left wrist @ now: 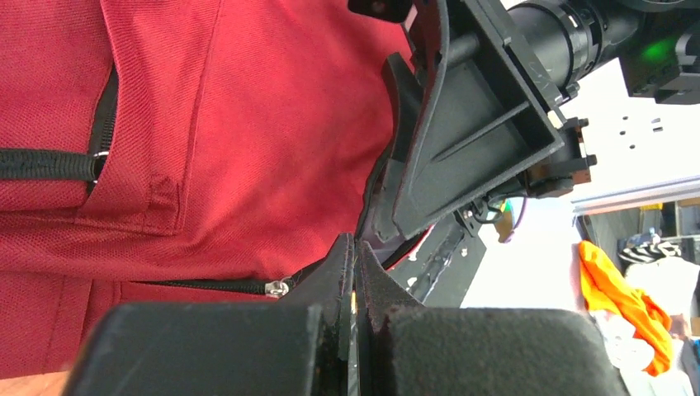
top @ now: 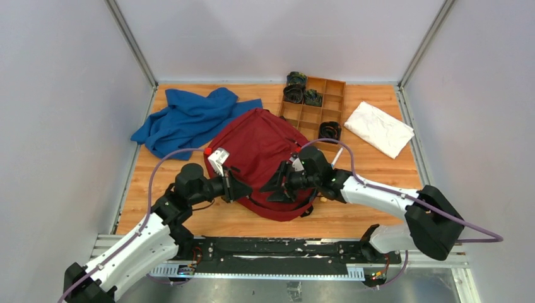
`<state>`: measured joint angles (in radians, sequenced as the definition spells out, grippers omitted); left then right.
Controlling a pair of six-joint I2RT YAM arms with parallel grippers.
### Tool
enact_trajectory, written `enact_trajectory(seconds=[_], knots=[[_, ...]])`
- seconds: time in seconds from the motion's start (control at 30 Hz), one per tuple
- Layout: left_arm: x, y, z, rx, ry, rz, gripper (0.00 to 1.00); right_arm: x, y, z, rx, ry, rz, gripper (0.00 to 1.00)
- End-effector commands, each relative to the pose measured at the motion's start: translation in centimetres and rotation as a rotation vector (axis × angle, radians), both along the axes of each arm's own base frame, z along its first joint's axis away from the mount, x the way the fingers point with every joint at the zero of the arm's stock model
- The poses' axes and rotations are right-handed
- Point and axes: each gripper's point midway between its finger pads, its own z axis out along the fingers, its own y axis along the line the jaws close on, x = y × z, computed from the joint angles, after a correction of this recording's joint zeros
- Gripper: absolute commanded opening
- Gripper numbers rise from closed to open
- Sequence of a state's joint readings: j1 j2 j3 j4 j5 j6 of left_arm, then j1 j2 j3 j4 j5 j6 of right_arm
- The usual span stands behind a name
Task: Pack the student bag
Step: Zip the student bag at the center of the board.
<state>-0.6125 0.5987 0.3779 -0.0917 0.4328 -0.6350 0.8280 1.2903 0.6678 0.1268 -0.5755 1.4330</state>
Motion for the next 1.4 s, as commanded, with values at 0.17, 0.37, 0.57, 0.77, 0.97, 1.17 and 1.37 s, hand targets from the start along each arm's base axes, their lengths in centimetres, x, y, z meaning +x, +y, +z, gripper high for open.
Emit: enact_trajectory(seconds=[0.17, 0.37, 0.57, 0.77, 0.97, 1.17, 1.37], knots=[[0.4, -0.6, 3.8, -0.067, -0.154, -0.022, 0.00, 0.2, 2.0, 2.9, 0.190, 0.118, 0.022, 0.50], [0.2, -0.2, 4.4, -0.086, -0.185, -0.006, 0.00, 0.2, 2.2, 1.8, 0.174, 0.187, 0.007, 0.49], [-0.2, -0.4, 4.1, -0.087, -0.173, -0.024, 0.00, 0.5, 3.0, 1.6, 0.184, 0.208, 0.011, 0.49], [-0.3, -0.6, 4.7, -0.105, -0.194, -0.035, 0.00, 0.5, 4.2, 1.2, 0.199, 0.240, 0.035, 0.49], [-0.7, -1.0, 4.6, -0.116, -0.189, -0.059, 0.00, 0.6, 4.8, 1.4, 0.253, 0.263, 0.042, 0.47], [-0.8, -1.0, 4.5, -0.114, -0.189, -0.063, 0.00, 0.8, 5.1, 2.0, 0.281, 0.269, 0.052, 0.46], [-0.9, -0.9, 4.5, -0.120, -0.194, -0.062, 0.00, 1.9, 3.7, 1.8, 0.302, 0.271, -0.005, 0.45]])
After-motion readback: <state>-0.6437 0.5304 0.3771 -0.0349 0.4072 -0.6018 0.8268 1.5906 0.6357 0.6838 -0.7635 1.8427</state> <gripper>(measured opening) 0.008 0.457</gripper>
